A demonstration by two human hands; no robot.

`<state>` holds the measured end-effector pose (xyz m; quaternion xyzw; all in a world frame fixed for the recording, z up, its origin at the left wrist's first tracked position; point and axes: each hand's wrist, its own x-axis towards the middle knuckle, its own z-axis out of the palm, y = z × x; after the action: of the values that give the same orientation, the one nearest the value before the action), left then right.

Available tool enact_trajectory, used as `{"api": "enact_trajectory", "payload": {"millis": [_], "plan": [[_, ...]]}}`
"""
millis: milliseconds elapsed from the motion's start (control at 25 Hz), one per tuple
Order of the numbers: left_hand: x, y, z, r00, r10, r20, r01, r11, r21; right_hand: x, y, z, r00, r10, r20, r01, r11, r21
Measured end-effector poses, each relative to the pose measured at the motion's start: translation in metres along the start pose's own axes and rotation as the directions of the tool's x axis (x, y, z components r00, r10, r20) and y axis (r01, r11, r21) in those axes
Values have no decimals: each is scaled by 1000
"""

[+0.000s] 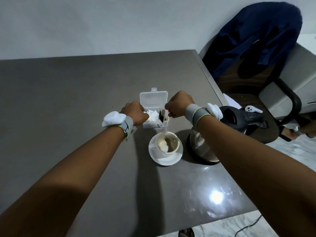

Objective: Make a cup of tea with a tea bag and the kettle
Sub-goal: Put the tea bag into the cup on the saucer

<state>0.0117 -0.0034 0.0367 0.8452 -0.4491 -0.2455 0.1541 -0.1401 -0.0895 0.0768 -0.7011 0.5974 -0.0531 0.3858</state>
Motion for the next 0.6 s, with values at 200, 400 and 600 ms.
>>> {"api": "enact_trajectory", "payload": {"millis": [200, 400, 600], "plan": [[-31, 12, -14, 999, 17, -27, -17, 1000, 20, -30, 0, -19, 988, -89, 129, 74, 991, 111], [-58, 12, -3, 1000, -2, -4, 2, 999, 35, -47, 16, -16, 972, -169, 165, 182, 981, -66], [-72, -1, 17, 1000, -13, 6, 13, 999, 46, -52, 37, 1, 967, -171, 192, 196, 973, -122]]}}
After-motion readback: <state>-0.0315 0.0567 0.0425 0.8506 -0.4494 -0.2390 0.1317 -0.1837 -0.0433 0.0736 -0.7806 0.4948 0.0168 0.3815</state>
